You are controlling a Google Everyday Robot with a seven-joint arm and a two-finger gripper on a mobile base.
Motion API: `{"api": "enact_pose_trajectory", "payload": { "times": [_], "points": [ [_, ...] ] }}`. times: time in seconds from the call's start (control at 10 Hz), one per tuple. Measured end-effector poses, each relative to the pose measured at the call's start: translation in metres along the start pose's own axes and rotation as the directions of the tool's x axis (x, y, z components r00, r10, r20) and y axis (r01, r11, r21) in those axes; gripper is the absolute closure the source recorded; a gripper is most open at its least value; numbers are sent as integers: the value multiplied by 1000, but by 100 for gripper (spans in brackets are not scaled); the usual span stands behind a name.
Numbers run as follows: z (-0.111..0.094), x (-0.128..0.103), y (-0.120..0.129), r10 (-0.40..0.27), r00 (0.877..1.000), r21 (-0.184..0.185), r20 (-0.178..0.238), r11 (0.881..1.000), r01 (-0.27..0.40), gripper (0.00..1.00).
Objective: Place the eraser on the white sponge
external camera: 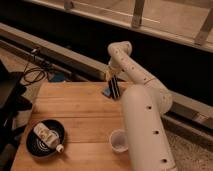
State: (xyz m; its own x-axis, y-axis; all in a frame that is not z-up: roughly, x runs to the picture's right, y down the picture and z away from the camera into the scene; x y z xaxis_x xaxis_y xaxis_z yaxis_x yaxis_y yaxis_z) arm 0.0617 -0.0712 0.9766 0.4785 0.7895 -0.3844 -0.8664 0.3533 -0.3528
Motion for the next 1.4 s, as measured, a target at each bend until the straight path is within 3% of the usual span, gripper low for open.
{"api": "enact_pose_trajectory", "payload": {
  "times": [0.2,0.5,1.1,1.4],
  "points": [
    [-2,-3,12,-25,1000,-27,6,999,25,47],
    [-4,2,17,-57,998,-66,-10,996,56,22],
    [-8,0,23,-84,996,-98,-8,992,82,20],
    [-45,-13,16,-76,995,-50,66,996,79,20]
  ]
}}
